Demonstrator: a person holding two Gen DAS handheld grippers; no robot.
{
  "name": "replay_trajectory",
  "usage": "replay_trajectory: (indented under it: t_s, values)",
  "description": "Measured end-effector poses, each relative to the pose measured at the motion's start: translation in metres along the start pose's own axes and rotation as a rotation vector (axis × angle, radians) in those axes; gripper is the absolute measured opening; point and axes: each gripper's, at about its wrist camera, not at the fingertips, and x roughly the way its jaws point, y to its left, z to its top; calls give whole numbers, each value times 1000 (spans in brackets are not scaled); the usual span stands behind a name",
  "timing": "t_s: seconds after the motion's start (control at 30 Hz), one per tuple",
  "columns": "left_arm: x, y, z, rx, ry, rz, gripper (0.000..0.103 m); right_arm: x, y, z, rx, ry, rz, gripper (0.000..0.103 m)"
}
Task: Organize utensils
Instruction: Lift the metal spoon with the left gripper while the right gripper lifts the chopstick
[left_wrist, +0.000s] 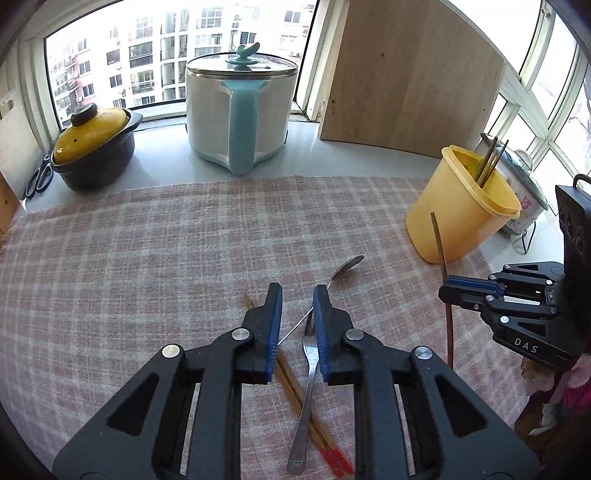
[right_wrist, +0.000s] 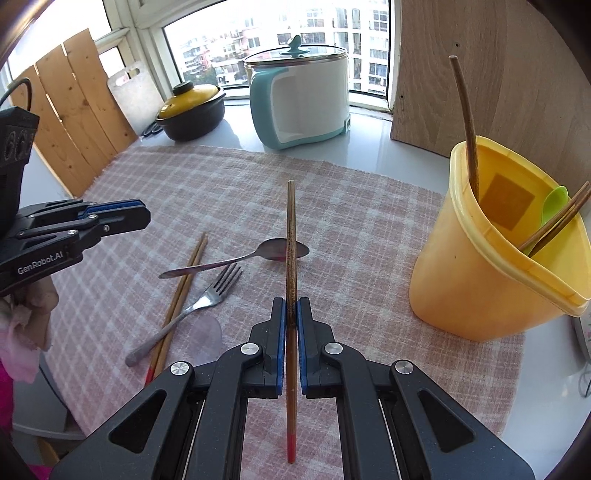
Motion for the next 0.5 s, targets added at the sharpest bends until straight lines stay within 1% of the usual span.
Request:
replay_trajectory:
  t_s: [0.03,0.07,0.13,0.33,0.5]
  values:
    - [7,-1,3,5,15,-7,25,-1,-1,-2,4,2,1,4]
    - [13,-3,6,14,24,-6,26,-1,-1,-3,8,3,0,4]
    - [27,-11,10,51,54,-28,27,-2,-3,-5,21,4,3,4]
    - [70,-32,20,144,140,-31,27,-7,-8,-13,43,17,-5,4]
    - [96,-39,27,196,185,-9,27,-11,-11,-19,60,21,-13,4]
